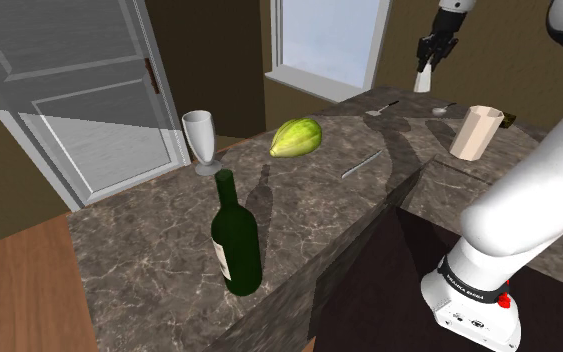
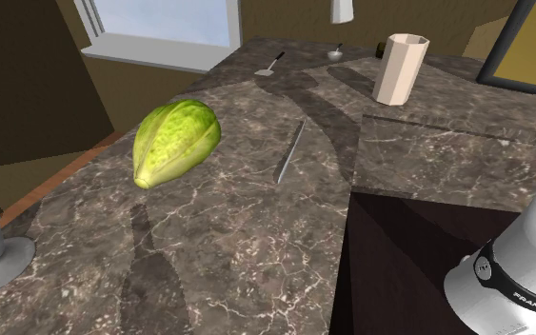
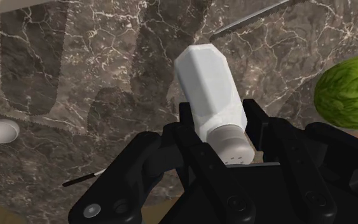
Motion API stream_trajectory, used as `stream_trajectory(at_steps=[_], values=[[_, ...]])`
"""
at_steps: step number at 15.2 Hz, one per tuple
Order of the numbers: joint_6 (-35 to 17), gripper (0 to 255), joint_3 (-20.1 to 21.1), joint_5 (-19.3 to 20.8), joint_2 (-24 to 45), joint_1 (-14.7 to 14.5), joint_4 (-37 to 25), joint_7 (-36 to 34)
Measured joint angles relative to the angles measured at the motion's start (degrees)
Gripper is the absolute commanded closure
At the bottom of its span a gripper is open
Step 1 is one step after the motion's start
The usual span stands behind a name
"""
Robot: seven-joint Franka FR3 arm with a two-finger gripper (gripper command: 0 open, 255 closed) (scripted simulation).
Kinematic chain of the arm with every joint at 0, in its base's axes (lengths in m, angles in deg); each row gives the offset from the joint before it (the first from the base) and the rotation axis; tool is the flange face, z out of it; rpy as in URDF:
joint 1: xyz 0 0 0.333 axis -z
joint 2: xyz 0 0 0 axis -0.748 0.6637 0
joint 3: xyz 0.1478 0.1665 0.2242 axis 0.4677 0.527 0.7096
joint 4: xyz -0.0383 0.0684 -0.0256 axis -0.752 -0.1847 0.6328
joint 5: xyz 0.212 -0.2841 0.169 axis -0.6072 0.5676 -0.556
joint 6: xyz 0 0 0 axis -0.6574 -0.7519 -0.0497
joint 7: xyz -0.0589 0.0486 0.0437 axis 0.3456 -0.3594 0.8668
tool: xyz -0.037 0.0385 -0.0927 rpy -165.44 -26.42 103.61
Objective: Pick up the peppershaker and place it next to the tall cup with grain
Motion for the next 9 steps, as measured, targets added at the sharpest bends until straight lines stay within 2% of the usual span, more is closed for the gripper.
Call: stream_trajectory(at_steps=[6,9], values=[[1.86,255,-5.3,-3.75,6.37,4.28,-6.51,9.91],[4.0,255,-7.67,-6.83,11.12,7.28,-11.97,15.08]])
